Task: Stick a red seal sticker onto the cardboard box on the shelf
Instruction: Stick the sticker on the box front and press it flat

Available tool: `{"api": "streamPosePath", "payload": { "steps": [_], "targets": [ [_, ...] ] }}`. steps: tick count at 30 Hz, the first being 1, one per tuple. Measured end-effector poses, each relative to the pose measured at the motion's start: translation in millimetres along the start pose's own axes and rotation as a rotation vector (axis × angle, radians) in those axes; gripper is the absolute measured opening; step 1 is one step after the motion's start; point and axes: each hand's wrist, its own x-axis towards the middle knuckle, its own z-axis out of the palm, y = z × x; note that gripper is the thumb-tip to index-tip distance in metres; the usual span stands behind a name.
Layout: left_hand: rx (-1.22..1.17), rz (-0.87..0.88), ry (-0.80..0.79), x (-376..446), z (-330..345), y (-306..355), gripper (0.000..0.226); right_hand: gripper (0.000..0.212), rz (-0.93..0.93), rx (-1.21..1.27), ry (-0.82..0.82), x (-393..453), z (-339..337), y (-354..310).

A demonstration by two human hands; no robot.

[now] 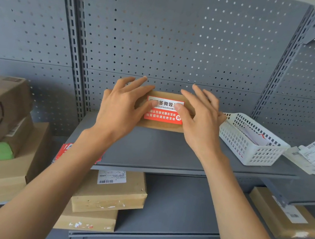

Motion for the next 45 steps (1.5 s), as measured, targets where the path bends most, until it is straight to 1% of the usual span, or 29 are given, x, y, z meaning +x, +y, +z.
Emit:
{"api": "streamPosePath", "payload": {
  "steps": [5,8,10,11,13,14,15,17,22,28,31,34,35,37,38,39,41,45],
  "targets": [
    [0.010,0.045,-0.002,-1,-2,-5,0.040,0.036,-0.022,0.029,0.009,2,-4,3],
    [0.043,0.069,-0.008,0,-2,-9,0.041,0.036,-0.003,0.035,-0.026,2,-8,-1],
    [0.061,0.069,-0.033,0,-4,-8,0.045,0.036,-0.005,0.013,-0.041,2,-9,-3],
    [0.070,0.062,-0.054,0,-6,-6,0.051,0.042,-0.001,-0.005,-0.058,2,-9,-4],
    [0.101,0.059,-0.095,0,-9,-3,0.068,0.063,0.003,-0.052,-0.097,1,-8,-6],
    [0.118,0.066,-0.105,0,-10,-2,0.073,0.070,-0.004,-0.071,-0.109,1,-7,-6],
    [0.132,0.075,-0.109,0,-10,-2,0.074,0.072,-0.016,-0.091,-0.116,1,-7,-5],
    [0.146,0.084,-0.110,0,-9,-3,0.070,0.069,-0.032,-0.117,-0.119,1,-6,-2],
    [0.166,0.118,-0.130,2,-10,-7,0.065,0.061,-0.032,-0.070,-0.160,0,-5,4],
    [0.185,0.210,-0.206,3,-18,-14,0.059,0.054,-0.040,-0.010,-0.205,0,-10,5],
    [0.156,0.206,-0.241,3,-22,-19,0.056,0.051,-0.042,-0.002,-0.224,-1,-13,5],
    [0.158,0.204,-0.238,1,-22,-17,0.057,0.048,-0.046,-0.025,-0.232,-2,-11,5],
    [0.161,0.197,-0.232,0,-22,-15,0.058,0.050,-0.035,-0.038,-0.238,-2,-10,4],
    [0.178,0.190,-0.211,0,-22,-11,0.064,0.070,-0.020,-0.067,-0.249,-5,-9,-3],
    [0.189,0.194,-0.204,1,-21,-10,0.071,0.078,-0.025,-0.084,-0.251,-6,-8,-5],
    [0.197,0.200,-0.206,1,-21,-10,0.078,0.081,-0.035,-0.096,-0.247,-7,-7,-6],
    [0.205,0.202,-0.228,2,-22,-10,0.086,0.080,-0.053,-0.103,-0.231,-7,-8,-6],
    [0.197,0.209,-0.242,1,-27,-9,0.087,0.076,-0.052,-0.107,-0.249,-6,-11,-5]
  ]
}}
